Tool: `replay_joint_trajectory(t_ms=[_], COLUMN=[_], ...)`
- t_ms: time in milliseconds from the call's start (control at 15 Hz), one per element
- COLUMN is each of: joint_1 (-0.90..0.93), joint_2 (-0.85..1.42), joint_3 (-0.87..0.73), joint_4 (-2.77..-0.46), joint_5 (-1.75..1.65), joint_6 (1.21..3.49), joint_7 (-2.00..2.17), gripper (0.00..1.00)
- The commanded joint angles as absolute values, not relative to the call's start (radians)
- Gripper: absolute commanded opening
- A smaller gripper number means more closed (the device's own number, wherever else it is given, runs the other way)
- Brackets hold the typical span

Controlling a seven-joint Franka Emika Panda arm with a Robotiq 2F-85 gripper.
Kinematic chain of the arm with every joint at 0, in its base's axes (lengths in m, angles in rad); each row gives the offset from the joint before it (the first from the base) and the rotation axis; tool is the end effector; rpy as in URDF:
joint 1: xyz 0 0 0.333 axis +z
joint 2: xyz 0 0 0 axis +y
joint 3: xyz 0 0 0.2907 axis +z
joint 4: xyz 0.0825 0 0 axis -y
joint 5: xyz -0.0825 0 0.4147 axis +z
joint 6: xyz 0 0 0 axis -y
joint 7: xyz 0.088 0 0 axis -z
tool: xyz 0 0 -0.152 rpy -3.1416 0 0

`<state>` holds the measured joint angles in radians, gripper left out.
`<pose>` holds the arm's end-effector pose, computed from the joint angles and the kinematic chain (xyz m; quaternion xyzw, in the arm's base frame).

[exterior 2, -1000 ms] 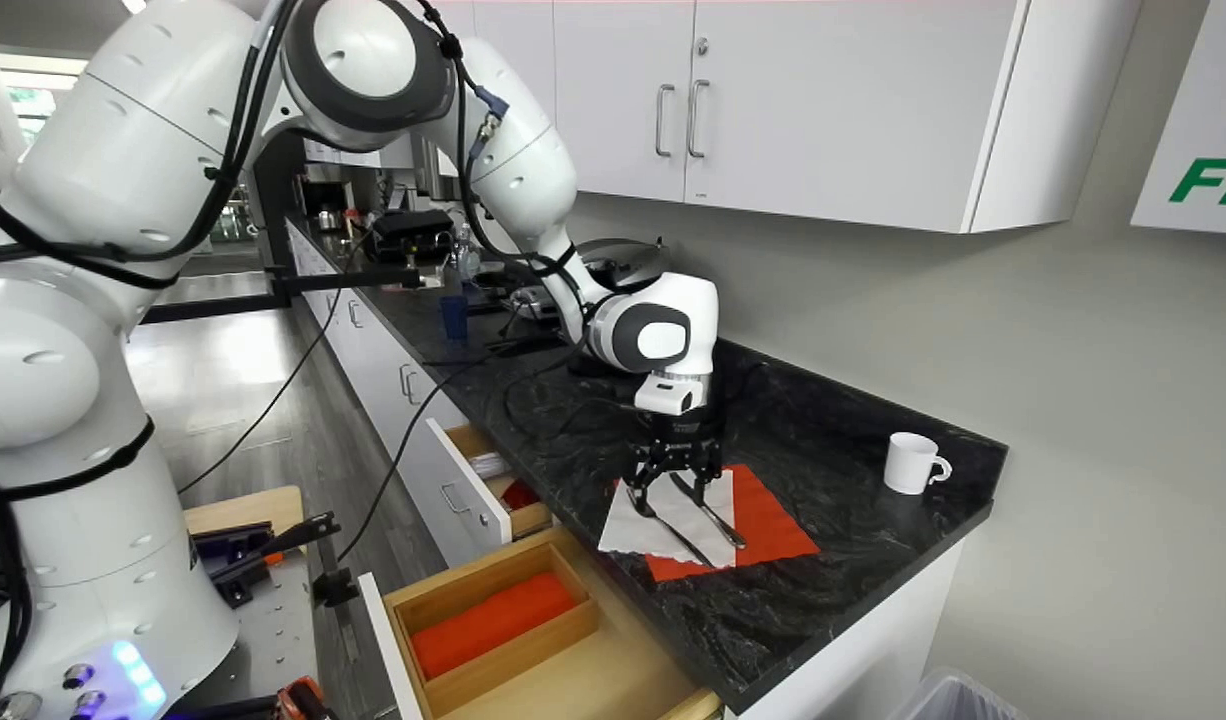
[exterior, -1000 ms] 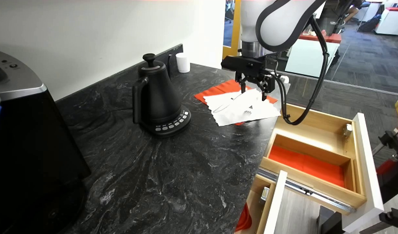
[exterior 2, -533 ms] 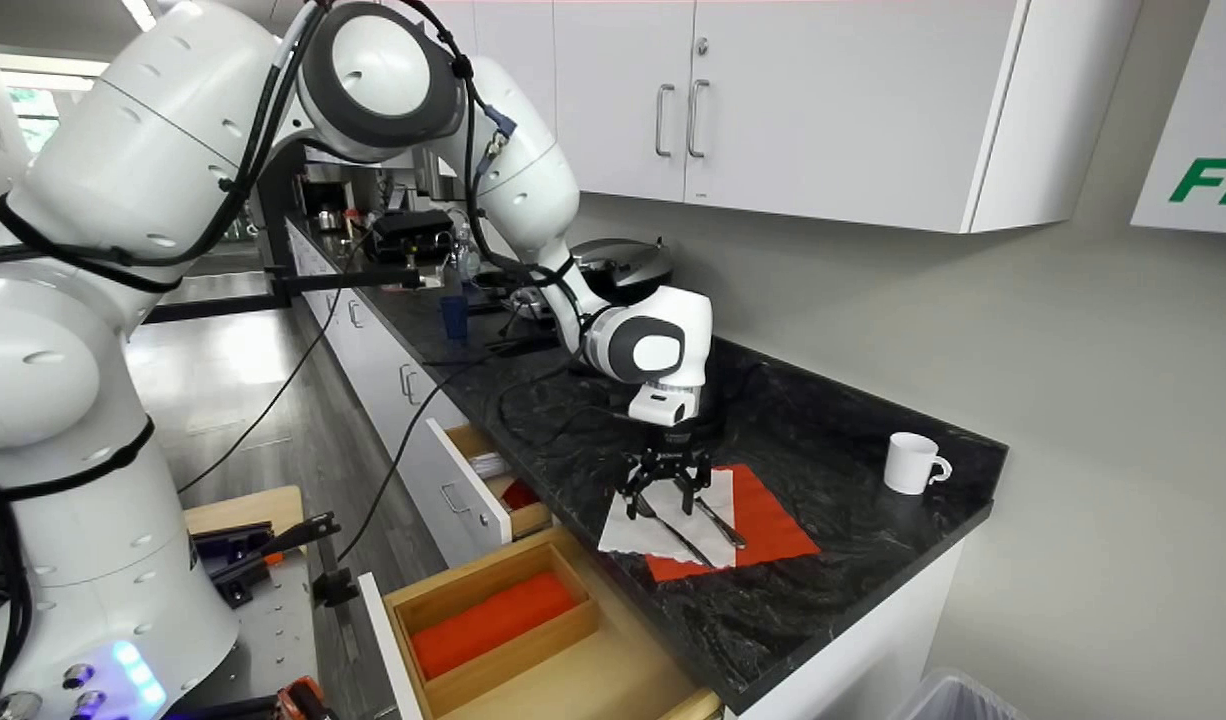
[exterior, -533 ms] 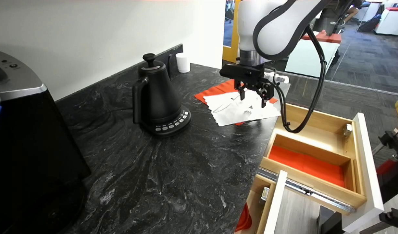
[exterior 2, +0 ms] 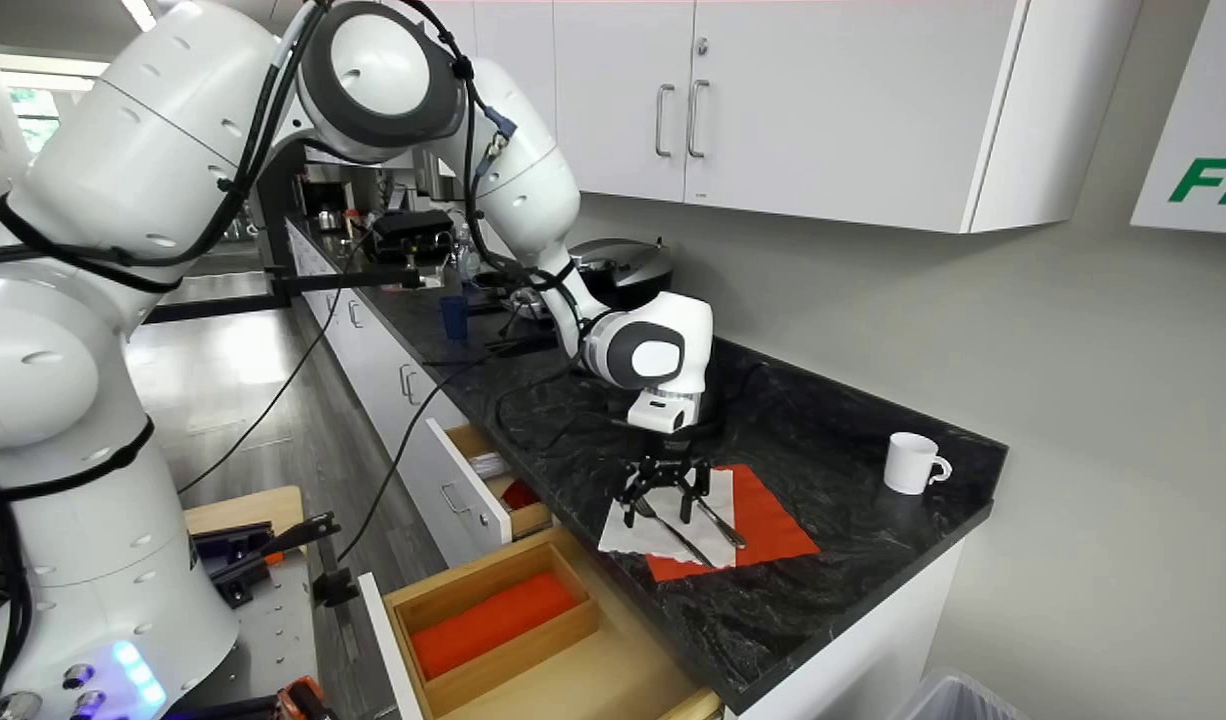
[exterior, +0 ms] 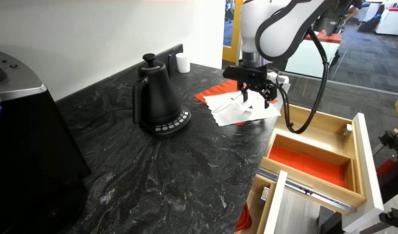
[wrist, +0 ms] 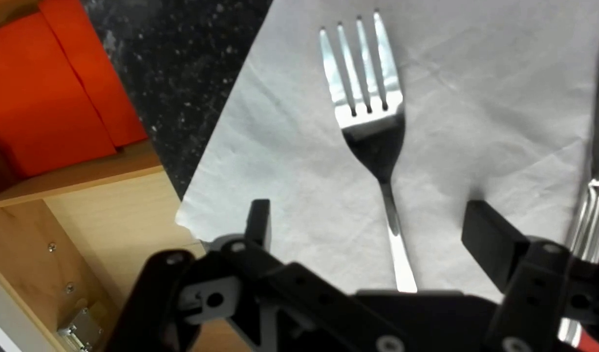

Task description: Put the fork and knife inside the box in the drawer

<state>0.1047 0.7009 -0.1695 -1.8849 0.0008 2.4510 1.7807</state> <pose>0.6073 -0.0478 0.0368 0.6141 -0.7848 0.0009 0.0836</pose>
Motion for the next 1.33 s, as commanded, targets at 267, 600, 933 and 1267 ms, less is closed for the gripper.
replay_joint_trajectory(t_ms=[267,600,933,1267], joint_1=[0.083,0.077,0.075,0.106], joint_2=[0.687,0.687,0.69,0.673], joint_3=[-0.176,-0.178,-0.179,-0.222], joint_4=[-1.905,-1.904,-1.901,-1.893], joint_5=[0.012,0.015,0.016,0.007], joint_6=[2.463,2.462,2.46,2.464], joint_7=[1.754,1.757,1.758,1.85], gripper=[0.67,0.34,0.05,0.05])
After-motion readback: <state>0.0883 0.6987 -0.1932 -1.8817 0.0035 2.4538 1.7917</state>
